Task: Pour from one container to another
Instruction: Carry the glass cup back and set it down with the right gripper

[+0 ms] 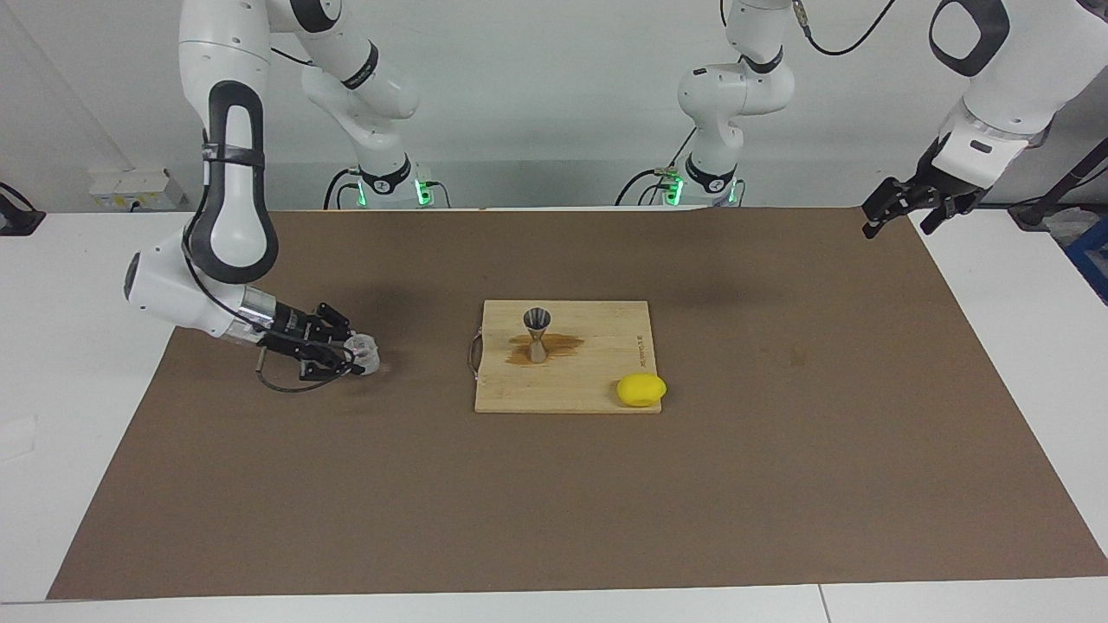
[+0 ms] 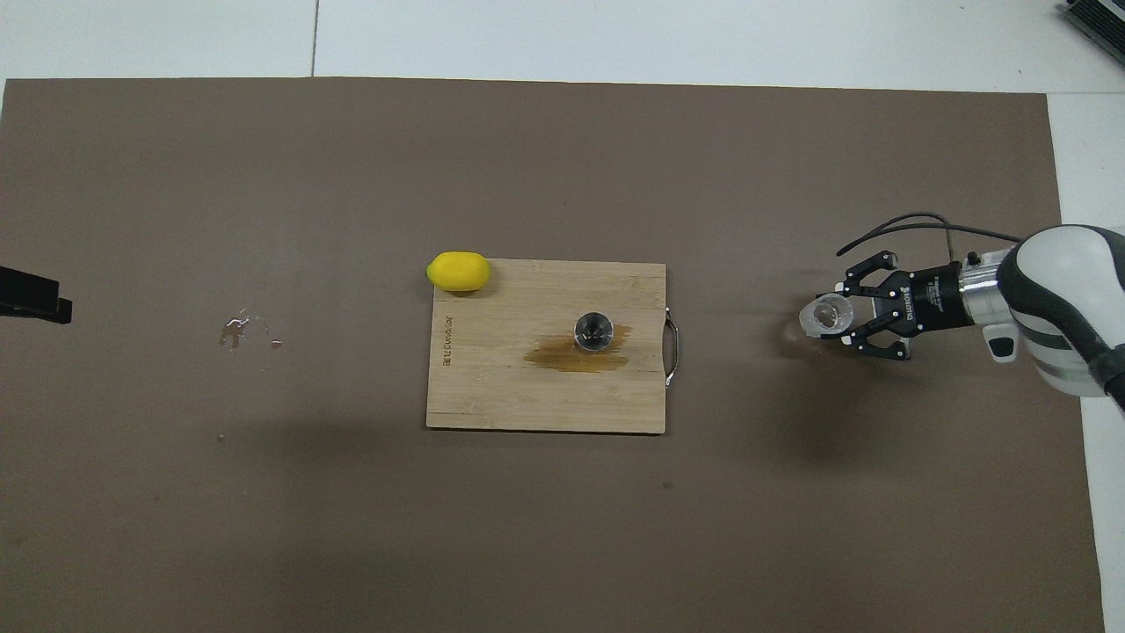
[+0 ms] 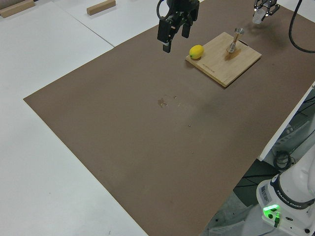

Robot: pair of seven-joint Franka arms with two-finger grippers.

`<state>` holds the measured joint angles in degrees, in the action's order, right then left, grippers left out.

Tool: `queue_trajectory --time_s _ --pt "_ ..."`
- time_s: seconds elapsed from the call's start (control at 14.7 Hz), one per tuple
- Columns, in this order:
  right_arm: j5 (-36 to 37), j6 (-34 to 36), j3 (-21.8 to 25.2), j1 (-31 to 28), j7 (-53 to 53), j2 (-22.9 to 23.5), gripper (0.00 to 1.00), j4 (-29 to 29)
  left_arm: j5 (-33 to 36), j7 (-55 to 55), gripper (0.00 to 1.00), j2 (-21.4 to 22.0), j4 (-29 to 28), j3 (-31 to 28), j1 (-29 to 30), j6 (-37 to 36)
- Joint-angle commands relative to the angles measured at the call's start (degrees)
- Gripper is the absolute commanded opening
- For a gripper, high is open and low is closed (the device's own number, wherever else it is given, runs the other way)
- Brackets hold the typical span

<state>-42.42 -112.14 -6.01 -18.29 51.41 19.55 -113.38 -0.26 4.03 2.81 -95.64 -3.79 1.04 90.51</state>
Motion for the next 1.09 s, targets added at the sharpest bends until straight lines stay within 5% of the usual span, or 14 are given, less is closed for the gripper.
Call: queue_trajectory --time_s 0.0,0.27,0.34,0.41,0.48,1.02 --pt "-2.1 1.2 -0.7 -2.5 -4.6 1.8 0.0 0.7 0.9 -1.0 1.0 0.4 0.3 -0.5 -0.9 -0.6" --pt "-2.2 1.2 -0.7 -4.6 -6.5 1.8 0.01 -0.3 1.0 -1.1 1.0 0.4 0.7 0.0 -1.7 -1.0" --pt "-2.2 1.1 -0.5 -4.8 -6.1 1.7 0.26 -0.4 0.9 -1.4 1.0 0.4 0.7 0.3 -2.4 -1.0" --pt "-2.1 0.7 -0.4 -4.8 -6.5 1.5 0.69 -0.7 1.0 -2.7 1.0 0.4 0.6 0.4 -3.2 -0.9" --pt "-2.1 0.2 -0.3 -4.8 -6.5 1.4 0.91 -1.2 0.9 -4.1 1.0 0.4 0.6 0.4 -4.2 -0.9" --pt "-0.3 0.2 0.0 -7.5 -9.5 -1.7 0.97 -1.3 1.0 -4.6 1.0 0.9 1.3 2.6 -5.5 -2.2"
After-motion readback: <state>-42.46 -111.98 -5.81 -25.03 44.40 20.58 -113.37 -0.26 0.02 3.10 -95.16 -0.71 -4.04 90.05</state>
